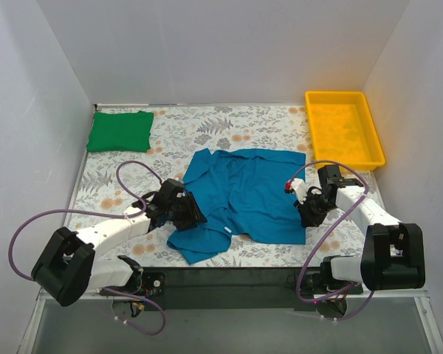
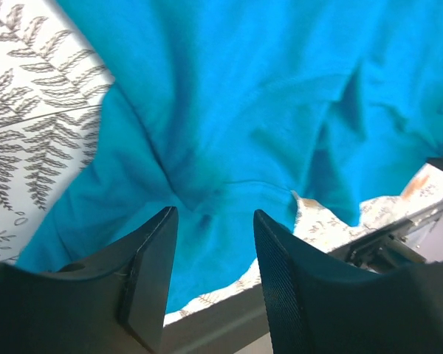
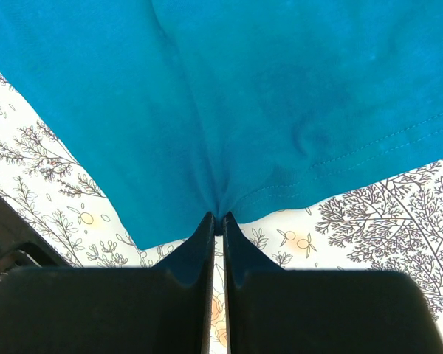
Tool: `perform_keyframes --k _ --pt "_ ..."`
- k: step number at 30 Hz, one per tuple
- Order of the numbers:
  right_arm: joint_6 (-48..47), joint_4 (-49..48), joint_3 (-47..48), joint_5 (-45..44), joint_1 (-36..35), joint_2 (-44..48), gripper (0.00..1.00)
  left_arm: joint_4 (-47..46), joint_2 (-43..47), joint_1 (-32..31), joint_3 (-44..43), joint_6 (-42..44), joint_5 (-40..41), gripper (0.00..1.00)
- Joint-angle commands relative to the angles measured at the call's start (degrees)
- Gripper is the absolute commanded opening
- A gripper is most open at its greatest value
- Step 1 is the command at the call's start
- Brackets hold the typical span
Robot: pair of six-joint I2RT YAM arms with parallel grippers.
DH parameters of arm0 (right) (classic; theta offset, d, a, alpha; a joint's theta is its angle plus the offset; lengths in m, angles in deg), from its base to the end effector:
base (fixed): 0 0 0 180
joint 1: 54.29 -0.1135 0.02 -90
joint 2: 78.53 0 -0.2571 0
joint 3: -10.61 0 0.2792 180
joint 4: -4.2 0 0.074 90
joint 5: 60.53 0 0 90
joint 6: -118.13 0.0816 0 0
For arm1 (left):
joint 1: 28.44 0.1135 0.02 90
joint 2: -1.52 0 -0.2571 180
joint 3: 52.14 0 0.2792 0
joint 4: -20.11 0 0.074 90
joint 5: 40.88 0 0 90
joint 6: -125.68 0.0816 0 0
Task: Fold and stack the t-shirts
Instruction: Flatten the tshirt out
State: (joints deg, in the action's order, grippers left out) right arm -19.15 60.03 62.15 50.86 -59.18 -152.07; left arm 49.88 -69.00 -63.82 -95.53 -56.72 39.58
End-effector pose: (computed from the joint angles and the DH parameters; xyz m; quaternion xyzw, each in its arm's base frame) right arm 0.2342 0.0499 0.1089 -0.4473 0.8689 0.1344 0.1638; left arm 0.2099 -0.1657 0.0992 -0.4351 0.8507 -0.2900 0.0534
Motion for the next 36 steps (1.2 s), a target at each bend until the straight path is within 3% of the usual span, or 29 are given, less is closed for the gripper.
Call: perform_keyframes --k 1,9,18,22,25,26,31,36 --pt "-0.08 -0.53 -0.2 1.02 0.23 0.85 0.06 1.0 2.24 -0.22 -2.41 1.43 -0.39 0.45" --pt "-0.09 -0.79 -0.46 0.94 0.23 1.29 0.06 0.91 -4.79 -0.22 -4.26 2.84 0.57 0.44" --pt "0.18 -1.49 -0.82 1.11 0.31 1.29 0.05 1.97 -6.03 -0.13 -5.31 4.51 2.33 0.41" --pt "0.62 -1.58 -0.55 0.5 0.49 1.82 0.02 3.9 -4.63 -0.22 -6.98 5.03 5.14 0.29" --pt "0.79 -1.49 -0.9 0.06 0.93 3.31 0.01 5.92 -1.03 -0.22 -7.34 5.47 8.12 0.13" --pt "0.88 -1.58 -0.99 -0.03 1.1 3.66 0.01 6.88 -0.41 0.04 -7.43 5.65 8.57 0.0" --pt "0.88 -1.58 -0.9 -1.52 2.25 5.42 0.01 9.44 1.26 1.71 -7.51 6.97 11.1 0.0" --pt "-0.87 -1.49 -0.2 -7.4 5.92 7.53 0.01 15.58 7.5 7.24 -11.37 10.56 15.33 0.0"
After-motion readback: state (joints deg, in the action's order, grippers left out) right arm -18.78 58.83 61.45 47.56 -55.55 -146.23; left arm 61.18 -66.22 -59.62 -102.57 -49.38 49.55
